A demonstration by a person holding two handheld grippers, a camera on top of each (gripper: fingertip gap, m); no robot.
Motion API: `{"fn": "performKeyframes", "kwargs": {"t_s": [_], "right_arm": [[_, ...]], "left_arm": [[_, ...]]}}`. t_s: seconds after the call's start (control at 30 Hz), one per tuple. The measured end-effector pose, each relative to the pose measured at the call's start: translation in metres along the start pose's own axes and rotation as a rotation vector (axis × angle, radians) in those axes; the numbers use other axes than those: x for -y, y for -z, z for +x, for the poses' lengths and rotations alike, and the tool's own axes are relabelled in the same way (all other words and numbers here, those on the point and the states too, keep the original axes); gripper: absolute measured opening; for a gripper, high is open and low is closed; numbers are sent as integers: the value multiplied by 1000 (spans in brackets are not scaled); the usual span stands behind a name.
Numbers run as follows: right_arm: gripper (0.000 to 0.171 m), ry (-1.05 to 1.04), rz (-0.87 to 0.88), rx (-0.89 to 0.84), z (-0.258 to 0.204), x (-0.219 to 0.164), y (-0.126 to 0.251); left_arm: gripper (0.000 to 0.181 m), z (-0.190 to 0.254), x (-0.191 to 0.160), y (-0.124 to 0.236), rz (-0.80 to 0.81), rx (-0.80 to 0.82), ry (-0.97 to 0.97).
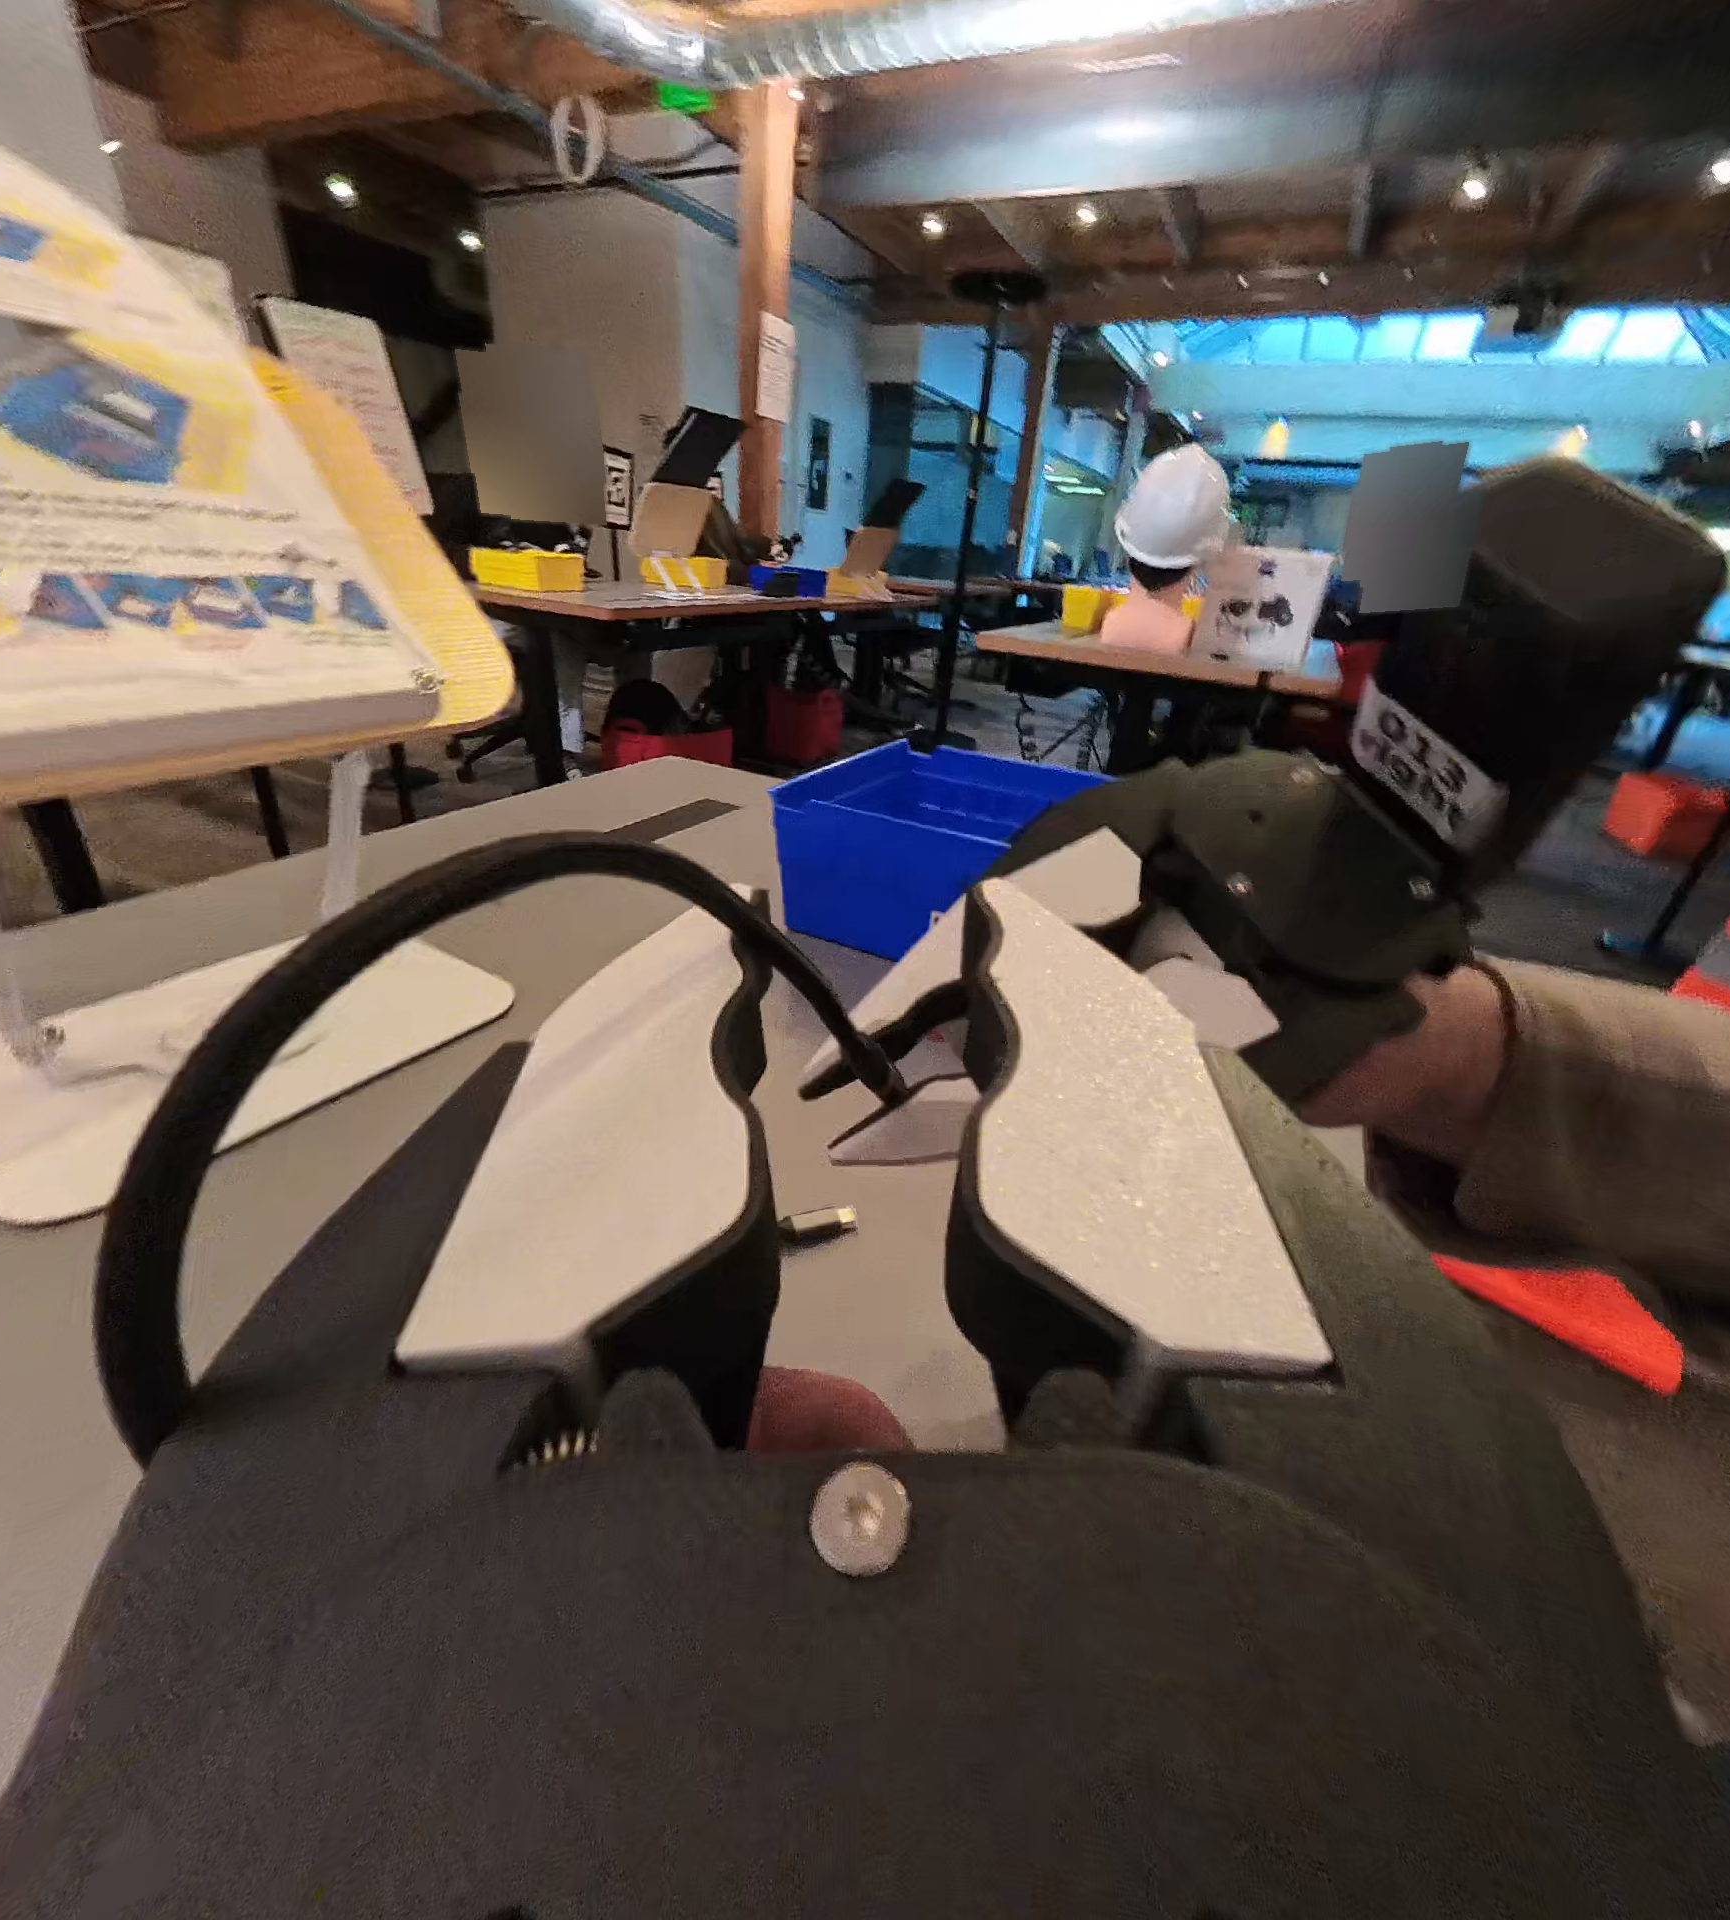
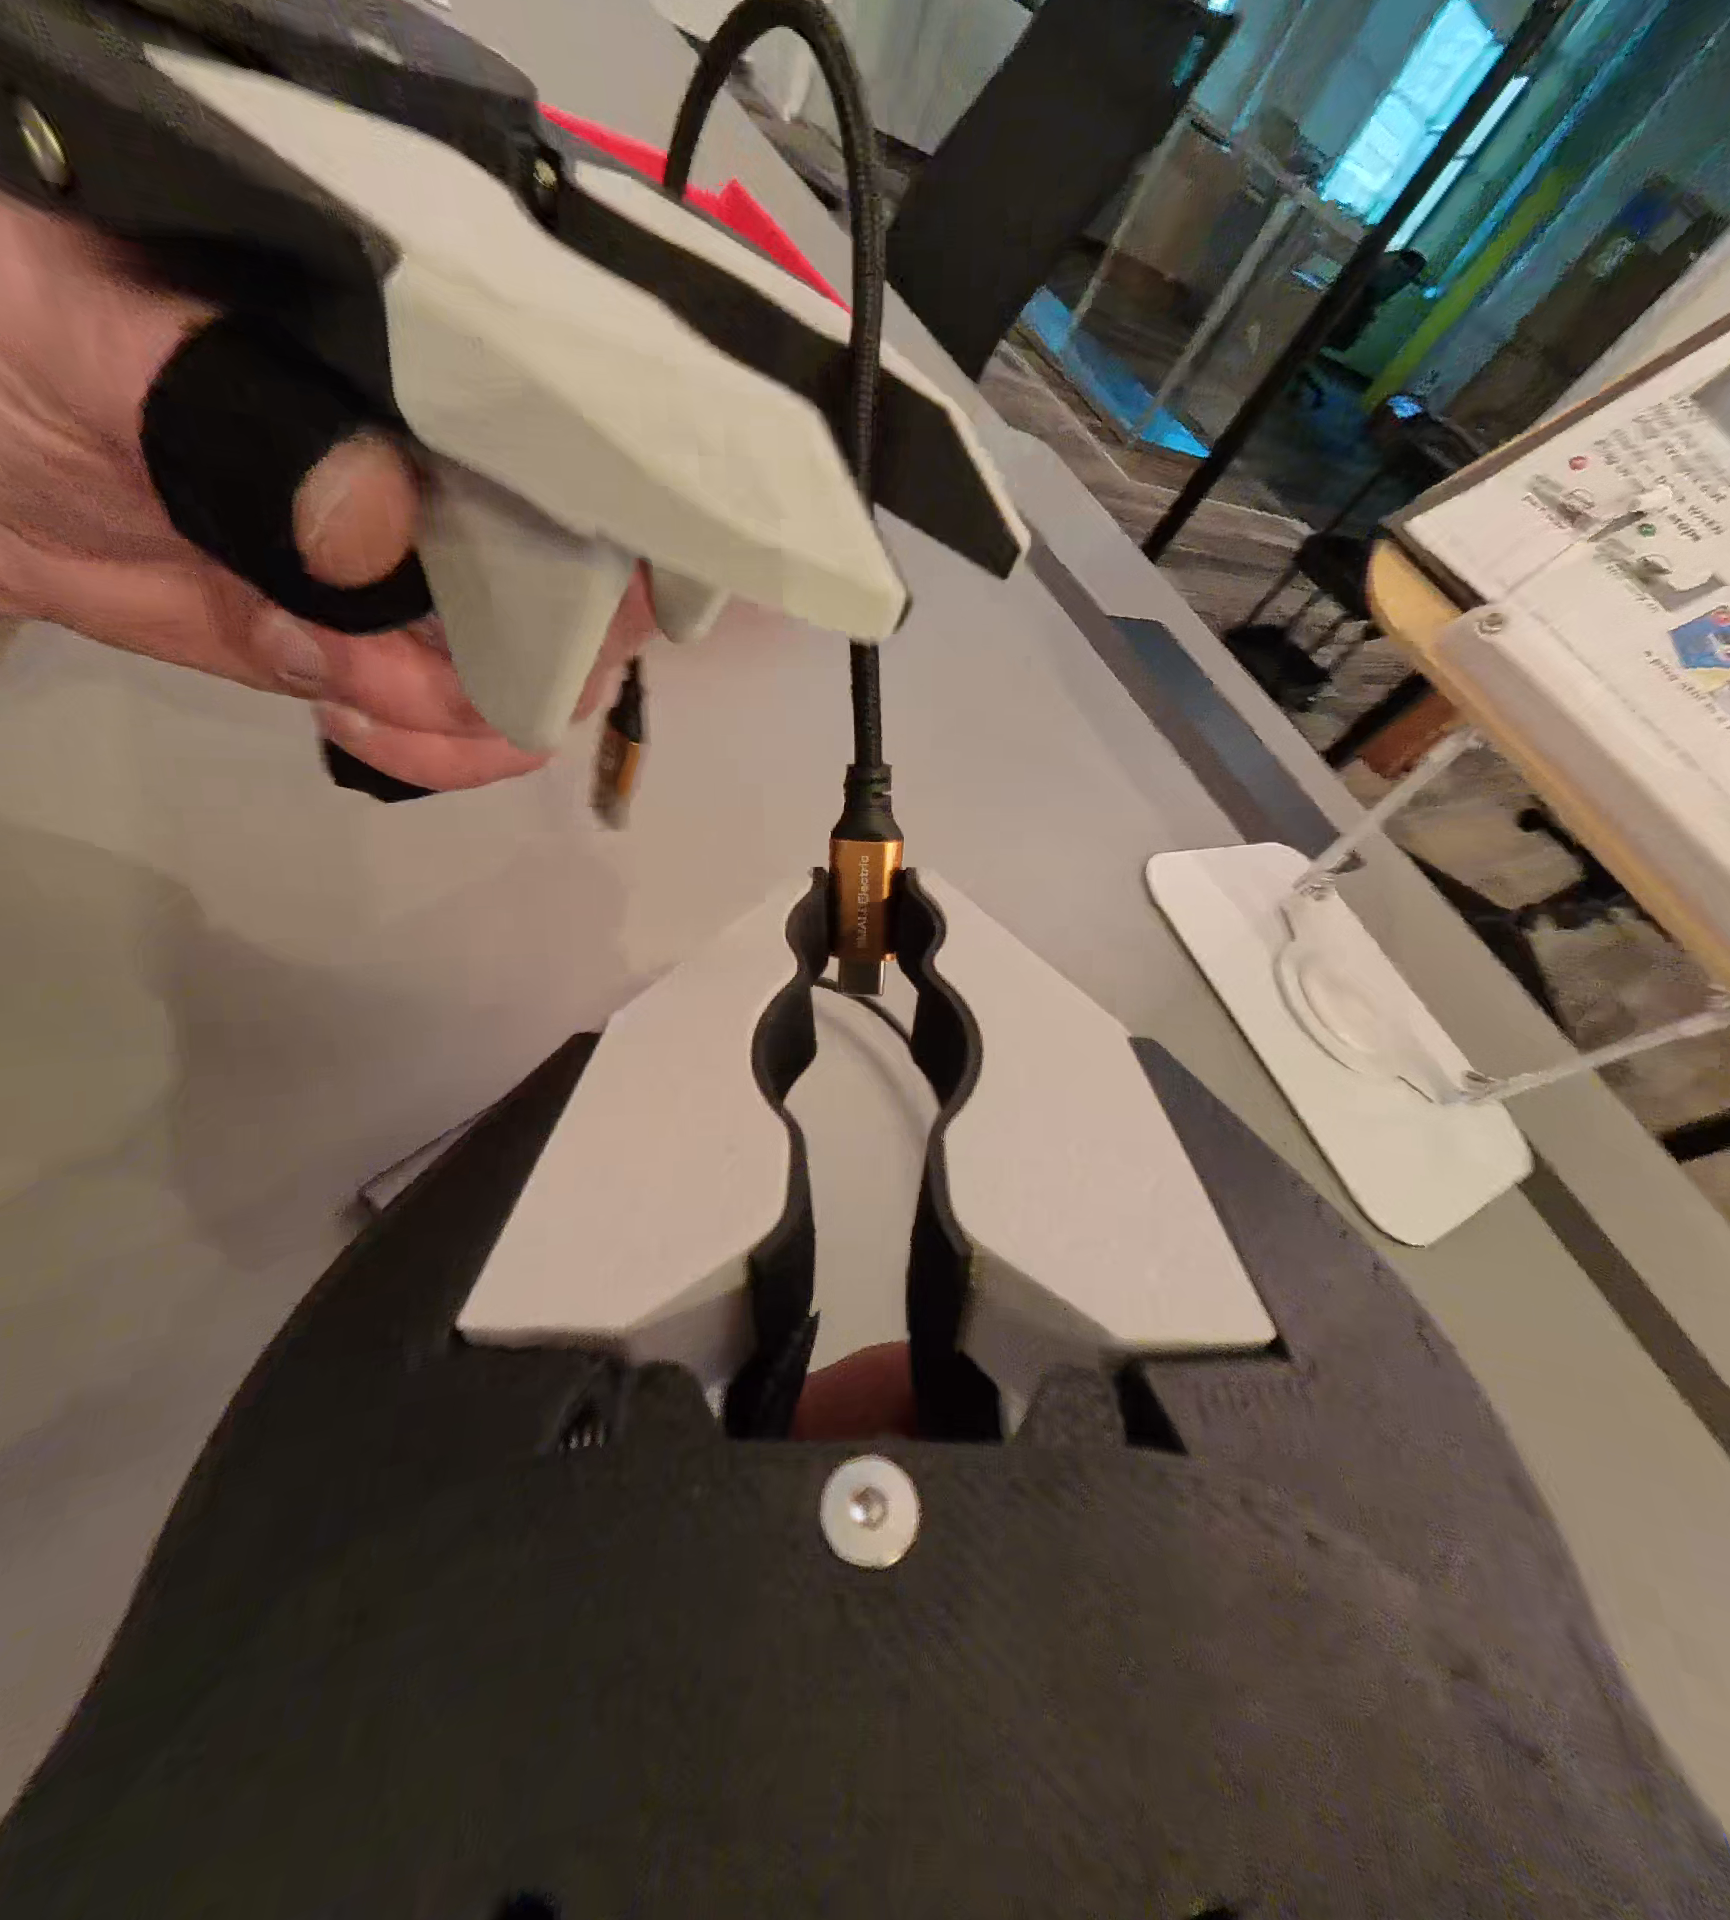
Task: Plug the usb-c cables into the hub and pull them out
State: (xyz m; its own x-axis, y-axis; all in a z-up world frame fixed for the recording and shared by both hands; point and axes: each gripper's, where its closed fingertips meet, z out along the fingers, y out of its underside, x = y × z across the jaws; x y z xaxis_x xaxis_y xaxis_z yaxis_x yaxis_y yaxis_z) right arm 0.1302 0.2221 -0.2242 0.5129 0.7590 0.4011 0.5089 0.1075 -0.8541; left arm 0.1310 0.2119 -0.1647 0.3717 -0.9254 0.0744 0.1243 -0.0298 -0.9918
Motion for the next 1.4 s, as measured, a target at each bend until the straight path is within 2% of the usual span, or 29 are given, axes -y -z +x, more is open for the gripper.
{"fn": "performKeyframes", "kwargs": {"t_s": [0.1, 0.2, 0.27, 0.3, 0.37, 0.43, 0.6, 0.7, 0.9, 1.2, 1.4], "right_arm": [[9, -48, 31, 47, -1, 4, 5], [9, -44, 13, 58, -1, 2, 6], [9, -41, 3, 87, -7, 0, 6], [9, -42, -2, 96, -9, -1, 5], [9, -47, -10, 124, -13, -3, 6], [9, -73, -4, 158, -16, -2, 9], [9, -141, 33, 292, -26, 2, 21], [10, -170, 32, 384, -38, 2, 27], [10, -182, -3, 488, -51, -2, 37], [10, -132, -111, 517, -59, -13, 39], [10, -107, -137, 513, -59, -10, 41]], "left_arm": [[40, 7, -9, -5, -27, -26, -31], [60, 13, -20, -13, -30, -34, 82], [60, 13, -20, -15, 26, -20, 194], [57, 8, -21, -16, 45, 7, 237], [32, 0, -16, -13, 109, 38, 261], [20, -4, -13, -9, 130, 38, 257], [1, 18, -15, 1, 54, -137, 95], [0, 33, -20, 6, -10, -231, -20], [0, 50, -37, 17, -168, -322, -234], [0, 54, -64, 26, -369, -322, -448], [0, 52, -63, 26, -346, -289, -490]]}}
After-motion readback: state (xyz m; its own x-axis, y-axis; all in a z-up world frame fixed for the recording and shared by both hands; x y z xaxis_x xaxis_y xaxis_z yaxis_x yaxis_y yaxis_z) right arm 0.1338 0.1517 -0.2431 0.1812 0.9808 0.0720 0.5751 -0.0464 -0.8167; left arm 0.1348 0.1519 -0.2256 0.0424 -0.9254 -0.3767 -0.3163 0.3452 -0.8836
